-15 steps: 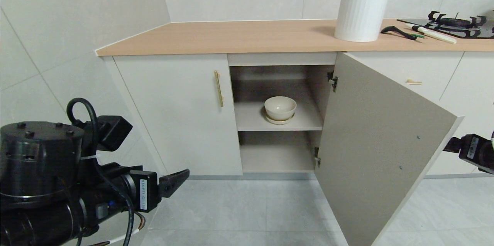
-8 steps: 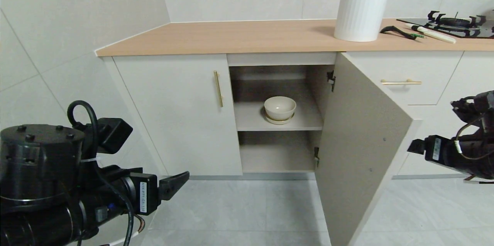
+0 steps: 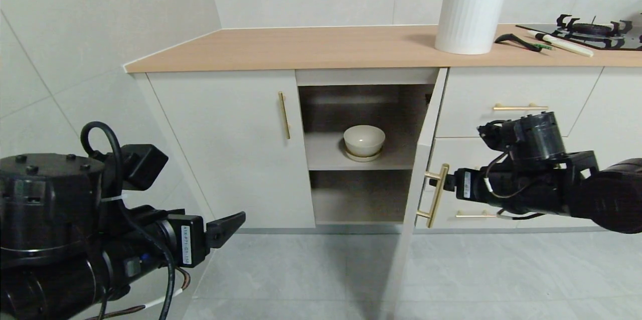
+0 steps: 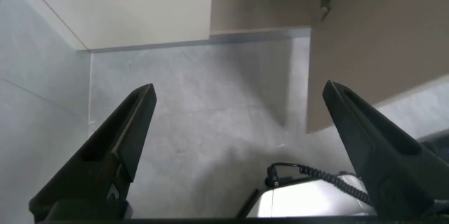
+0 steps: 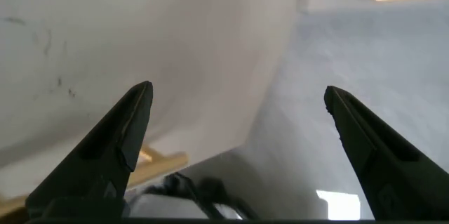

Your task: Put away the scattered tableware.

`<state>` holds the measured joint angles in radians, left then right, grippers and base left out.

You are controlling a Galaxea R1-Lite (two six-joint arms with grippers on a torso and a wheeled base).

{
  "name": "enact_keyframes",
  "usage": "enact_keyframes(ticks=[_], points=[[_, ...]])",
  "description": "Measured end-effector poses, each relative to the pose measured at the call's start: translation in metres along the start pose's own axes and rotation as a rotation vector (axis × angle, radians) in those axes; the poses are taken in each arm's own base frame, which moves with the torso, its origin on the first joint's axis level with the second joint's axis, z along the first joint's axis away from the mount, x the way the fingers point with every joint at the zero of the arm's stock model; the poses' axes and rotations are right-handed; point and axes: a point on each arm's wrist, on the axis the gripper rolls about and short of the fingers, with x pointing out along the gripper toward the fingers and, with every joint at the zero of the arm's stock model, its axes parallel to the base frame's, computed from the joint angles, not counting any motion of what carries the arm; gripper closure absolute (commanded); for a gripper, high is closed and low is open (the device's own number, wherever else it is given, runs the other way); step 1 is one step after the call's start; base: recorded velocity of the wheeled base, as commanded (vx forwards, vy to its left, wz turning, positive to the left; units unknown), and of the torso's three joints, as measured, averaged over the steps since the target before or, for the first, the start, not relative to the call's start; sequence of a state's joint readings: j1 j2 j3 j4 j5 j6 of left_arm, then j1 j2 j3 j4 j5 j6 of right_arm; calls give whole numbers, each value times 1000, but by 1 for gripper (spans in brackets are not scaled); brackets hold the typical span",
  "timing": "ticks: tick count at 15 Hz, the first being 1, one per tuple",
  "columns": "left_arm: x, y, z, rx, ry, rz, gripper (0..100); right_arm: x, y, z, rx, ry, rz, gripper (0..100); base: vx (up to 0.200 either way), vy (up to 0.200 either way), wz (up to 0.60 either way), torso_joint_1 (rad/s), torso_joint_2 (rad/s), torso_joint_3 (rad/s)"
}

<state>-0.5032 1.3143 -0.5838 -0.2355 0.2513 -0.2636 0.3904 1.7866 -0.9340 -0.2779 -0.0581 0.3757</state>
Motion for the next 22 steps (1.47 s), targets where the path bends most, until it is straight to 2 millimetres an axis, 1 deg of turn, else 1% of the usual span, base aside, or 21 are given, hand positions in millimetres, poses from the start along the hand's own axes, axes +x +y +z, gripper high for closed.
enact_keyframes(ticks=[2,4,6,9,12,15,21,22], points=[[1,0,0,2,3,2,0,18,6,-8,-12,-10,8,0,0,0,0,0,0,0],[2,0,-1,3,6,5,0,33,7,-14,-15,-25,-27,0,0,0,0,0,0,0],[3,0,-1,3,8,5,0,41,6,-21,-20,-2,-40,0,0,0,0,0,0,0],[3,0,-2,10,18,7,0,46,7,-25,2,12,-42,0,0,0,0,0,0,0],[4,0,-4,16,27,9,0,47,9,-28,7,18,-38,0,200,0,0,-1,1,6],[5,0,-5,18,30,10,0,51,13,-26,35,-22,-15,0,200,0,0,9,2,-2],[9,-1,-6,21,44,14,0,68,26,-30,109,-111,2,0,200,0,0,1,2,2],[10,-1,-6,21,46,16,0,73,27,-29,123,-142,-18,0,0,0,0,0,0,0]])
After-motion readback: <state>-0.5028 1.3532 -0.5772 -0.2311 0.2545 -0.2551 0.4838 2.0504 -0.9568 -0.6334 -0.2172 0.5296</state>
